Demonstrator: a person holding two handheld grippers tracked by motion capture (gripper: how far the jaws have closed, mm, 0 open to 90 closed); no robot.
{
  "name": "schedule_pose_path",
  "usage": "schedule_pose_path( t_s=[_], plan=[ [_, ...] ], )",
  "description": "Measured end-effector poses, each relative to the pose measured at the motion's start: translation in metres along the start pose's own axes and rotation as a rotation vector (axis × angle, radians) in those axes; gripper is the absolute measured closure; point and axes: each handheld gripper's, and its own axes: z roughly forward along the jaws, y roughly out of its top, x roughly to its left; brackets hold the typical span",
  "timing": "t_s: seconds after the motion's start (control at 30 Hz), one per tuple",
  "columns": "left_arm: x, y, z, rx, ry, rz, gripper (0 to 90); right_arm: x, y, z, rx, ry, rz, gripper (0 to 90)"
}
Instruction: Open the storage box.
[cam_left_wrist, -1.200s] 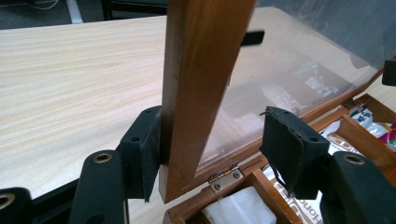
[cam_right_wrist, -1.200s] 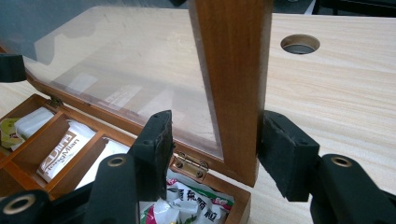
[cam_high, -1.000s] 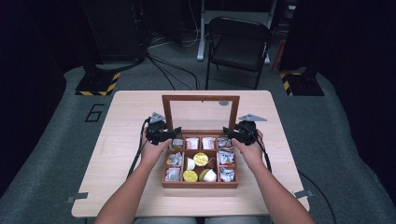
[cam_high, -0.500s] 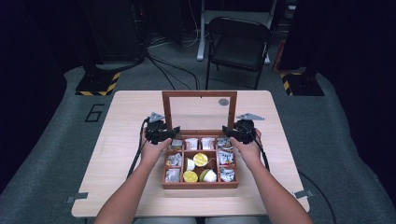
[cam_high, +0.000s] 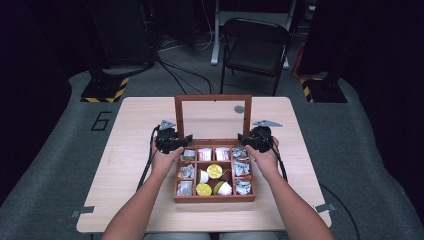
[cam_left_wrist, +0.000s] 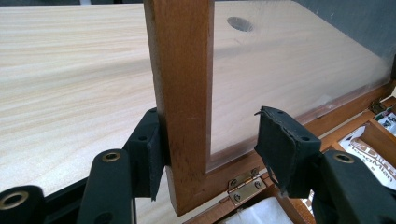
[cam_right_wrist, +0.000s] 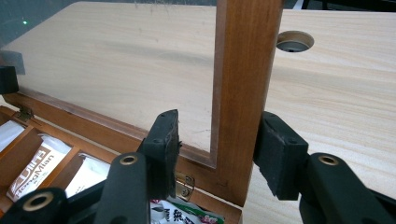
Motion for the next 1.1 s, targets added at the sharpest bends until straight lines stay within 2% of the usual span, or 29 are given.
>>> schedule_pose_path(
  t_s=[0.33, 0.43, 0.63, 0.8, 0.93, 1.1],
  plan=[
    [0.001, 0.001, 0.006, 0.005, 0.001, -0.026, 42.1, -0.001, 0.001, 0.002, 0.015, -0.005, 0.02, 52.4],
    [0.002, 0.001, 0.008, 0.01, 0.004, -0.02, 41.9, -0.003, 0.0, 0.003, 0.02, -0.009, 0.024, 52.5],
    [0.004, 0.001, 0.01, 0.01, -0.006, -0.047, 41.8, -0.005, 0.0, 0.006, 0.022, -0.007, 0.028, 52.3],
    [0.005, 0.001, 0.011, 0.013, -0.008, -0.053, 41.3, -0.005, 0.001, 0.007, 0.033, -0.005, 0.046, 52.2],
    [0.004, 0.001, 0.012, 0.018, 0.0, -0.043, 40.5, -0.004, 0.003, 0.009, 0.043, -0.011, 0.027, 50.7],
    [0.006, 0.001, 0.013, 0.019, -0.007, -0.06, 39.6, -0.006, 0.003, 0.011, 0.053, -0.01, 0.041, 50.4]
  ],
)
